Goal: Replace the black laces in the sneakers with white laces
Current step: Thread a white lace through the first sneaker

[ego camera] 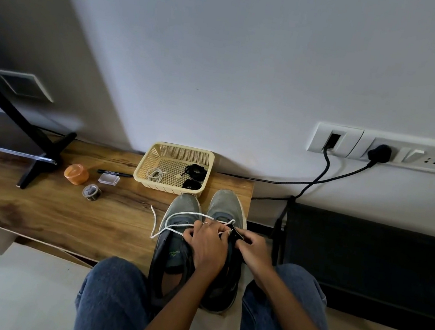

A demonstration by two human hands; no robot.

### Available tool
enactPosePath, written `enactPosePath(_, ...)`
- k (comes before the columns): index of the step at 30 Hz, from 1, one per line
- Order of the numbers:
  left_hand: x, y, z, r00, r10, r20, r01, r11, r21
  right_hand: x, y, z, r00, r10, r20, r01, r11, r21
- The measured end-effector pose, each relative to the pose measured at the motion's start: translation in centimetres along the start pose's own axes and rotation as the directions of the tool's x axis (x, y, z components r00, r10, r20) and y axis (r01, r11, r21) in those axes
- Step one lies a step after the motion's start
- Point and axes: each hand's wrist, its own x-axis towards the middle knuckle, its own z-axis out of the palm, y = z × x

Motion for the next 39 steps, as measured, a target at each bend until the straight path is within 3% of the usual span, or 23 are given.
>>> enactPosePath(19, 0.6, -0.3, 0.2, 0.997, 0.035, 0.063, -0.039, 0.997, 0.07, -0.2, -1.7, -0.1, 0.982, -0.184, 0.049, 0.189, 0.903, -0.386)
enactPosePath(27, 0.6, -0.2, -0.1, 0.997, 0.062, 0.051, -0.065, 0.996, 0.064, 0.1, -2.0, 0.6, 0.949, -0.269, 0.162, 0.309, 0.715, -0.627)
enactPosePath(30, 0.7, -0.2, 0.0, 0.999, 0.026, 0.043, -0.027, 0.999, 0.026, 0.4, -2.0, 0.8, 0.96, -0.248, 0.131, 0.275, 0.742, -0.611)
enactPosePath(34, 0.6, -0.1, 0.1, 1.0, -0.002, 0.008, 0.002, 1.0, -0.017, 1.7, -1.9, 0.1, 0.994, -0.108, -0.008, 0.098, 0.927, -0.362)
enactPosePath(39, -0.4, -0.5, 0.8, 0.988, 0.085, -0.127, -0.087, 0.996, -0.014, 2.5, -1.7, -0.2, 0.984, -0.169, -0.06, 0.142, 0.937, -0.318)
